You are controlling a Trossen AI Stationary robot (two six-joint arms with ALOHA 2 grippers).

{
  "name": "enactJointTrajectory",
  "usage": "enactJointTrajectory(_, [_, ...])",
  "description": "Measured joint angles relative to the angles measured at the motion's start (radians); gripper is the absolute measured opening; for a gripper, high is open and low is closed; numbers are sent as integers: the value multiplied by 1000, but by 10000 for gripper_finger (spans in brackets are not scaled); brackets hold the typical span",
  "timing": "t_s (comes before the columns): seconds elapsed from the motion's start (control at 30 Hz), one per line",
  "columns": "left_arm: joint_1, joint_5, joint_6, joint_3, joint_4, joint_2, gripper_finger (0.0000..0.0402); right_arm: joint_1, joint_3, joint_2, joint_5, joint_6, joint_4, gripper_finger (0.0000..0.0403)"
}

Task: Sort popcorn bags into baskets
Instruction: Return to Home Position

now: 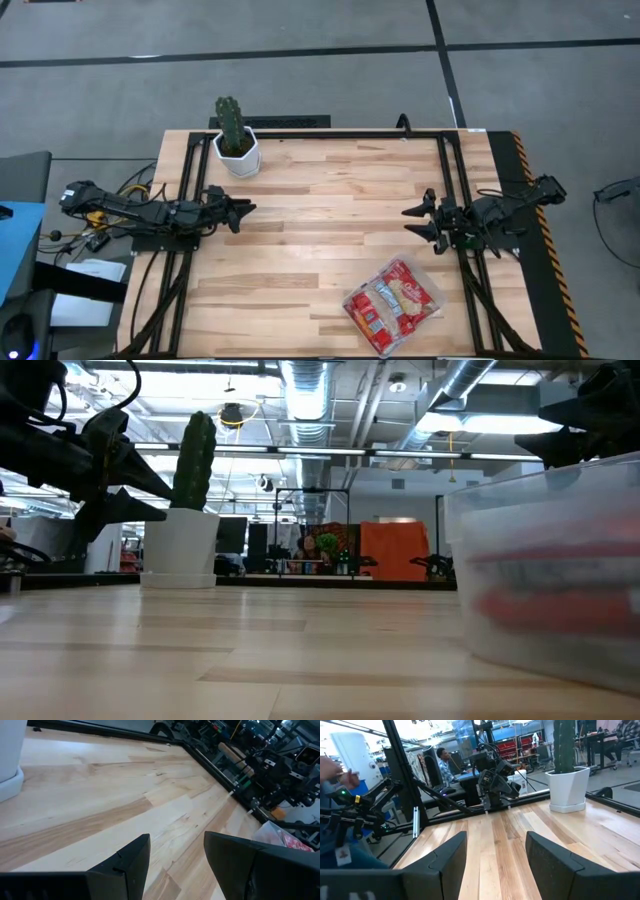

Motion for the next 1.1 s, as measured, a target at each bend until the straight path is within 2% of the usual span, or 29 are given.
enactJointTrajectory(0.9, [0, 0, 0, 0, 0, 0, 177, 0, -1, 0, 0, 0, 0, 223])
enactJointTrajectory(1.1, [-25, 1, 0, 8, -17, -78, 177, 0, -1, 0, 1, 0, 0, 222])
